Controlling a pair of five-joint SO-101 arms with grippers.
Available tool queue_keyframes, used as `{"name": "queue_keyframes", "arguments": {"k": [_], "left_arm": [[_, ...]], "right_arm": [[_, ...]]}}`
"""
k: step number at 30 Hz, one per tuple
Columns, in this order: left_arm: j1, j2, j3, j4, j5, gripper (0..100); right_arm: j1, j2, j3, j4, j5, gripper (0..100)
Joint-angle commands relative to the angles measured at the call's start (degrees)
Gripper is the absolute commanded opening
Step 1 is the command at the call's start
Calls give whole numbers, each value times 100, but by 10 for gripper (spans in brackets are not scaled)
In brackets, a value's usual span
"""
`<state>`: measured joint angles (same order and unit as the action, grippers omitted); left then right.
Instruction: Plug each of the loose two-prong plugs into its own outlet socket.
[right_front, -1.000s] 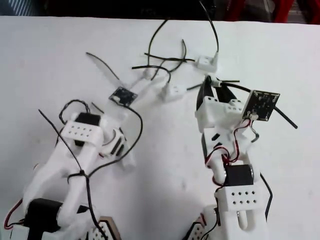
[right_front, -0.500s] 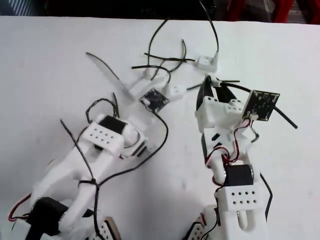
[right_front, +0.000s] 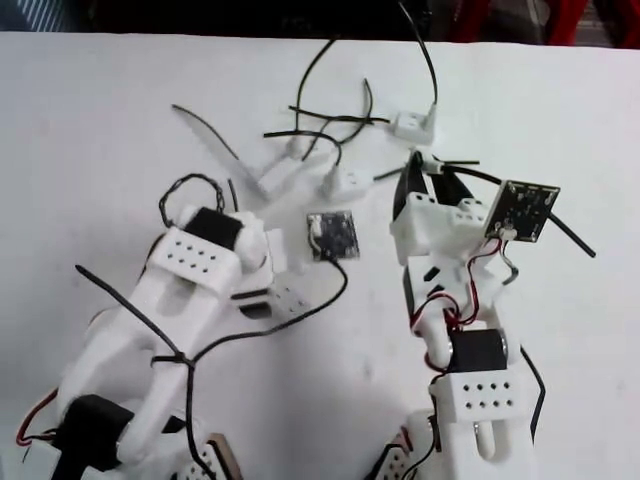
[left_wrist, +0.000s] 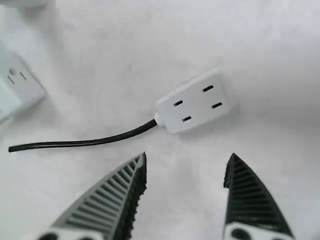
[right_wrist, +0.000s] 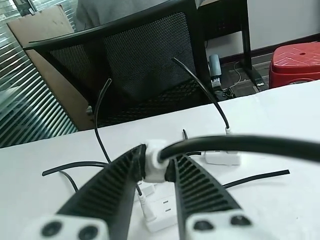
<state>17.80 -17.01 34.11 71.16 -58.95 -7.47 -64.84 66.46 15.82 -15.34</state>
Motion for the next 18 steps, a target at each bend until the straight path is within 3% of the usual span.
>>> {"name": "queue_keyframes", "arguments": {"k": [1, 9, 18], "left_arm": [[4, -136, -70, 18, -985, 255], [136, -136, 747, -1037, -1547, 256], [831, -136, 914, -1108, -1697, 256]], "right_arm": [[92, -154, -70, -127, -9, 18], [629, -163, -79, -505, -9, 18], [778, -163, -79, -576, -9, 19]]}}
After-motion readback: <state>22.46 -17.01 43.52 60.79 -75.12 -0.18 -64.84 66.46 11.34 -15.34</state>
